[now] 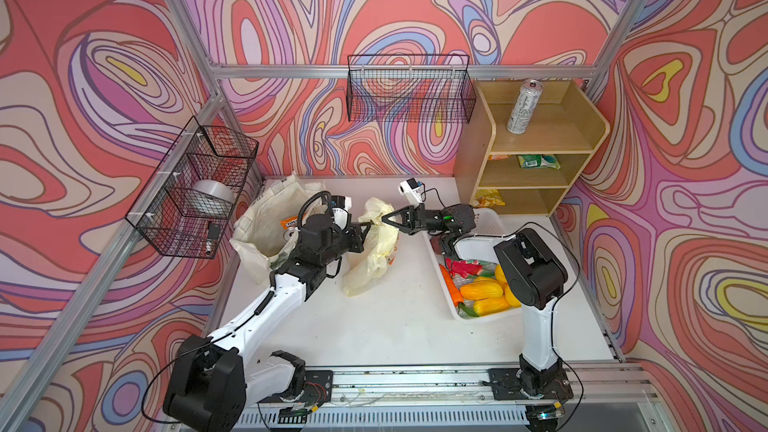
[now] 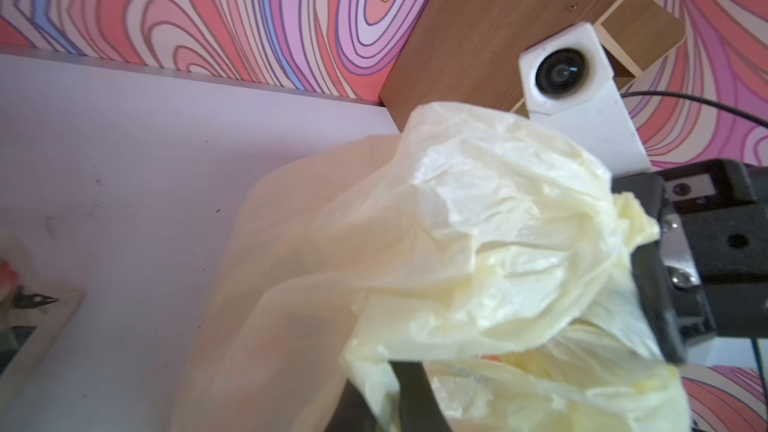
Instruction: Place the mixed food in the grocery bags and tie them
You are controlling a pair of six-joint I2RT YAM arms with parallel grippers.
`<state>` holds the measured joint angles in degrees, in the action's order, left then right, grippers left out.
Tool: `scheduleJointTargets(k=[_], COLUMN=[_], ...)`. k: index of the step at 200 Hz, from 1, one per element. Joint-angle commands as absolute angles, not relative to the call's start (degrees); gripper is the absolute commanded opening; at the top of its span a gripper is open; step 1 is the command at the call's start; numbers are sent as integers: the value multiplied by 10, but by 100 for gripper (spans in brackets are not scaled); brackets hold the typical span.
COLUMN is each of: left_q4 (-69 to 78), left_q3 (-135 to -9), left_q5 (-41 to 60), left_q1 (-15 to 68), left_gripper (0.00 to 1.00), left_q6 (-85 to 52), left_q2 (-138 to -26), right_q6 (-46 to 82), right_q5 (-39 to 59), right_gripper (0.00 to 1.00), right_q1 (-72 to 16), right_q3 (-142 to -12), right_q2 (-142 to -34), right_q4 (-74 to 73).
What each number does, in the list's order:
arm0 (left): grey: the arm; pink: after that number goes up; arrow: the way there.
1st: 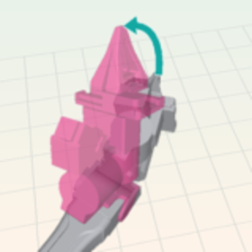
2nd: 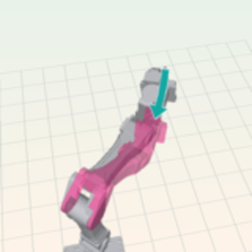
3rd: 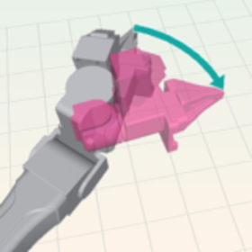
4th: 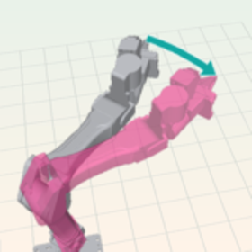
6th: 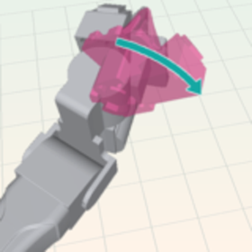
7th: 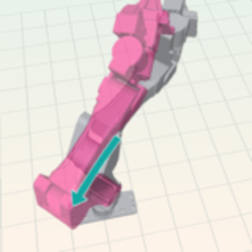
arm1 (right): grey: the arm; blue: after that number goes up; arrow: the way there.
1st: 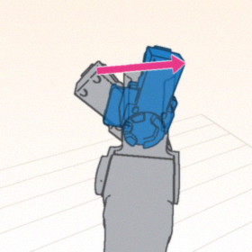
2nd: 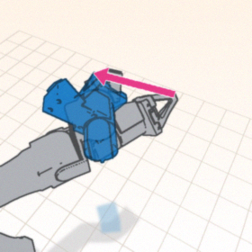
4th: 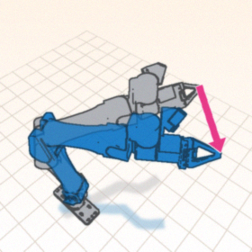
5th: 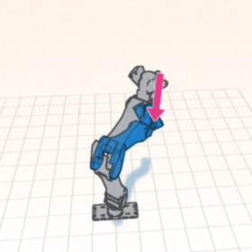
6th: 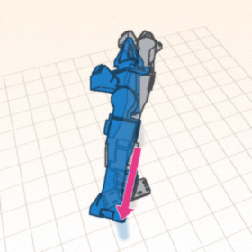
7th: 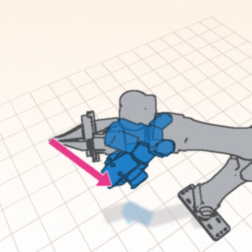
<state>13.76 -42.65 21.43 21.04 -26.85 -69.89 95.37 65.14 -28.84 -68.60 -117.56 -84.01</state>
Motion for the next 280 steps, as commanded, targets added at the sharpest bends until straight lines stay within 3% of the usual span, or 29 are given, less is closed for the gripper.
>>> scheduleJointTargets(k=[1, 18, 43, 51, 56, 64, 72, 82, 107, 120, 172, 243, 280], left_q4=[210, 238, 279, 292, 297, 299, 295, 291, 284, 281, 266, 257, 251], left_q3=[-419, -413, -387, -377, -373, -370, -367, -366, -357, -353, -348, -359, -366], left_q5=[281, 292, 279, 271, 266, 263, 260, 255, 244, 241, 243, 257, 266], left_q1=[226, 232, 232, 232, 232, 232, 232, 232, 232, 232, 231, 232, 233], left_gripper=[10, 14, 34, 37, 32, 13, 0, 0, 0, 0, 0, 0, 0], left_q6=[-300, -309, -321, -323, -324, -321, -320, -322, -318, -314, -298, -286, -281], left_q2=[-722, -735, -722, -715, -710, -703, -695, -687, -663, -651, -640, -643, -647], right_q6=[946, 946, 944, 944, 944, 943, 943, 942, 943, 948, 849, 469, 398], right_q5=[666, 666, 666, 666, 666, 666, 667, 667, 653, 641, 624, 576, 550], right_gripper=[0, 0, 0, 0, 0, 0, 0, 0, 39, 45, 52, 66, 68], right_q1=[-292, -292, -292, -292, -292, -292, -291, -290, -278, -271, -264, -266, -282], right_q3=[-703, -702, -694, -691, -689, -685, -682, -678, -656, -643, -597, -640, -674], right_q2=[-1173, -1177, -1179, -1180, -1180, -1180, -1179, -1176, -1160, -1151, -1089, -964, -962], right_q4=[-855, -855, -854, -854, -854, -854, -854, -854, -852, -850, -714, -121, 4])
